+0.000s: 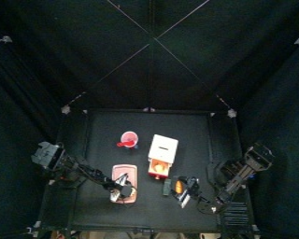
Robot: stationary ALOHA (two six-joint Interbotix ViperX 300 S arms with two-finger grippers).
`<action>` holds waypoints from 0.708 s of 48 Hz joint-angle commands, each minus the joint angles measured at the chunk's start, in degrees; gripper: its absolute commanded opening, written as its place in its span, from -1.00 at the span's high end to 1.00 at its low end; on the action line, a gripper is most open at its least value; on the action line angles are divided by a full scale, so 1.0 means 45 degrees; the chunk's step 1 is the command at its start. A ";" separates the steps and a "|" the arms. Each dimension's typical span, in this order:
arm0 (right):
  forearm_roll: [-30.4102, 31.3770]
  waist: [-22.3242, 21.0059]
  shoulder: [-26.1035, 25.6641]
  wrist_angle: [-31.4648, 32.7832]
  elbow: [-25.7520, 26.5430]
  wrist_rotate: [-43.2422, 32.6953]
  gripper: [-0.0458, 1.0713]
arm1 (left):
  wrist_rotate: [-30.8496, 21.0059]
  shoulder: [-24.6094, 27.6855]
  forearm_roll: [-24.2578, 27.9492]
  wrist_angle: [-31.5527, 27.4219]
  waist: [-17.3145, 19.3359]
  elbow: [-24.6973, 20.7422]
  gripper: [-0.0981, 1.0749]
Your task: Grab squash half from plate
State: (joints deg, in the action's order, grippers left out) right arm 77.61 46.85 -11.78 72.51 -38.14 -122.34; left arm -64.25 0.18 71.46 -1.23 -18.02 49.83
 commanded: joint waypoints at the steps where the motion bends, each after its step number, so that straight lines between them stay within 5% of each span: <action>1: 0.0039 -0.0020 -0.0176 0.0059 0.0234 -0.0020 -0.82 | 0.0000 -0.0801 -0.0020 -0.0449 -0.0098 -0.0078 -0.65; 12: 0.0039 -0.0020 -0.0176 0.0059 0.0234 -0.0020 -0.82 | -0.0020 -0.1777 -0.0039 -0.1152 -0.0723 0.0391 -0.65; 34: 0.0039 0.0000 -0.0156 0.0059 0.0254 -0.0039 -0.82 | -0.0020 -0.1797 -0.0039 -0.1348 -0.0742 0.0254 -0.65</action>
